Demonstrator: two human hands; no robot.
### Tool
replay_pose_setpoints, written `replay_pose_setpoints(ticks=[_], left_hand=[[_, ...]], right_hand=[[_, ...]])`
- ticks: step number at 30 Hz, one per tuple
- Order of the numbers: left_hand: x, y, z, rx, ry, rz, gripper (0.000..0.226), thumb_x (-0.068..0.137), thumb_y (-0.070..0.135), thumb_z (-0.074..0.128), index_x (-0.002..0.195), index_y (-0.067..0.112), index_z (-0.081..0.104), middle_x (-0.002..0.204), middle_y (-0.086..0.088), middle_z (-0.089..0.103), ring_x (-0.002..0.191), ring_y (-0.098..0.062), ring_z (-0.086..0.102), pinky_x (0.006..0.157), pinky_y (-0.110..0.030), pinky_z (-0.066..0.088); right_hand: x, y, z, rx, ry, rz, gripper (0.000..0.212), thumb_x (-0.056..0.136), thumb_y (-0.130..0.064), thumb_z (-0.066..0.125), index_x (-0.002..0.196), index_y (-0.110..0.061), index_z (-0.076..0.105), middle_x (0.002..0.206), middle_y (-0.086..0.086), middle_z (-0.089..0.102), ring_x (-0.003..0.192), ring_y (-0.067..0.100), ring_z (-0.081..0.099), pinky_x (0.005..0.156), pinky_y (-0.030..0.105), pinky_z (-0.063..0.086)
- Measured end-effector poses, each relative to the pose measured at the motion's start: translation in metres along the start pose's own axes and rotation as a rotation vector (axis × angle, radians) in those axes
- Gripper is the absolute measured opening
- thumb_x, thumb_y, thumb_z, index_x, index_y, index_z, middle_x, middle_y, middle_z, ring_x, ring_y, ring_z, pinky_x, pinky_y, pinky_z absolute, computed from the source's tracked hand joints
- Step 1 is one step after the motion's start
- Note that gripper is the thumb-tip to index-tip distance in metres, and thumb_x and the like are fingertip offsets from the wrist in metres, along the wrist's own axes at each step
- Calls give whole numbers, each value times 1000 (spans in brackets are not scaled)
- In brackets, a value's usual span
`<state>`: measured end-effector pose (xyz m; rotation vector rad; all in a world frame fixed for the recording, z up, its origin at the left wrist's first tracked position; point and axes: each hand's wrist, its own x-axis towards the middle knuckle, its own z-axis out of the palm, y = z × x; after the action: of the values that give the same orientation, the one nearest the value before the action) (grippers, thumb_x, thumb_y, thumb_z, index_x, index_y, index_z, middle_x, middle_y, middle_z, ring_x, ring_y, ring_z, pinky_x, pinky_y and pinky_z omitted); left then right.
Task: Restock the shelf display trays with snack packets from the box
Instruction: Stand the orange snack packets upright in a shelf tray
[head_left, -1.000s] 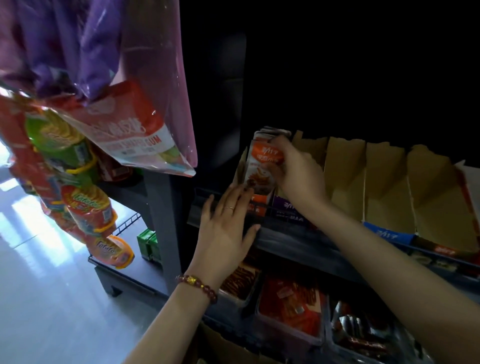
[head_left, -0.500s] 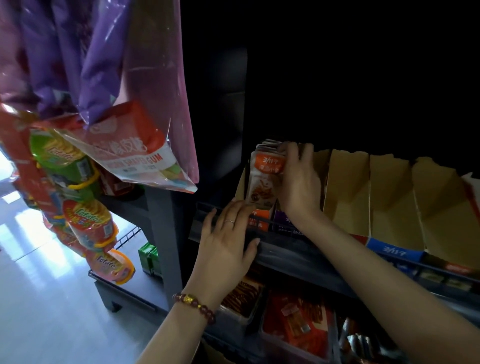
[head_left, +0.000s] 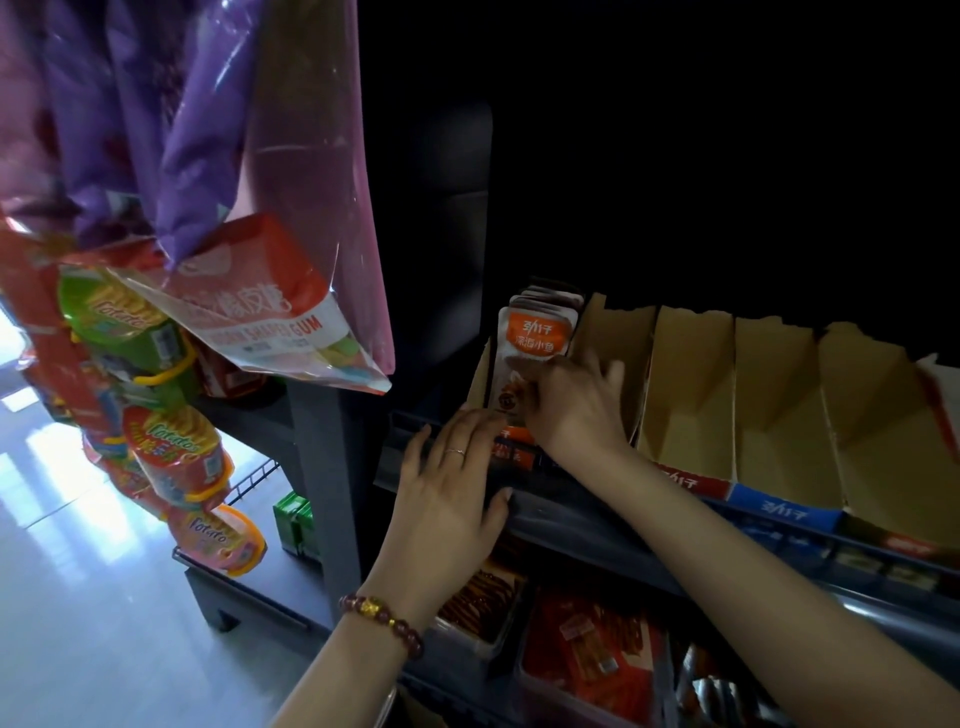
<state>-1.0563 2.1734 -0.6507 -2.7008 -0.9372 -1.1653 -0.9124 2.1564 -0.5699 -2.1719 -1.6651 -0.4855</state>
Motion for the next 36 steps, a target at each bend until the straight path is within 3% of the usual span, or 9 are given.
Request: replay_pose_setpoints(ticks=[5,13,19,23,30,36], left_hand=[[-1,1,0,-4,-6,-9,55,84,33,42,135,14,46,139,-3,48,133,-16,38,110,-43,24],[1,3,-1,-14,-2,-9,53,84,34,42,132,13,47,135,-4,50,132,-16,40,111,-40,21],[0,3,-1,3,-12,-15,56,82,35,41,134,13,45,138,-4,48,132,-16,38,109,-44,26],[0,3,-1,2,-21,-14,58,81,35,42,136,14,44,139,-3,47,132,-15,37,111,-41,21],[0,4,-1,4,-39,-16,58,81,34,41,135,15,43,139,-3,47,133,-14,35,111,-39,20],[2,2,-2,23,-55,-16,59,80,34,41,136,15,43,139,-4,47,133,-15,35,111,-41,20]], right_hand=[[2,0,-6,-20,-62,36,36,95,-29,48,131,-36,48,122,3,59,126,26,33,97,40,18],[7,5,-8,11,-143,-25,46,96,-36,43,141,-39,36,142,-3,44,126,25,31,93,38,20],[3,14,-15,114,-48,-34,36,93,-29,48,128,-37,53,130,3,53,121,27,37,90,37,21],[0,12,-21,90,-88,91,40,94,-34,49,134,-34,50,133,12,38,125,30,30,100,38,23],[1,6,-9,97,-192,16,47,93,-40,47,139,-40,39,159,3,6,143,29,5,110,46,7],[-1,4,-9,140,-199,26,49,92,-40,49,139,-40,37,159,4,6,144,26,2,111,43,6]])
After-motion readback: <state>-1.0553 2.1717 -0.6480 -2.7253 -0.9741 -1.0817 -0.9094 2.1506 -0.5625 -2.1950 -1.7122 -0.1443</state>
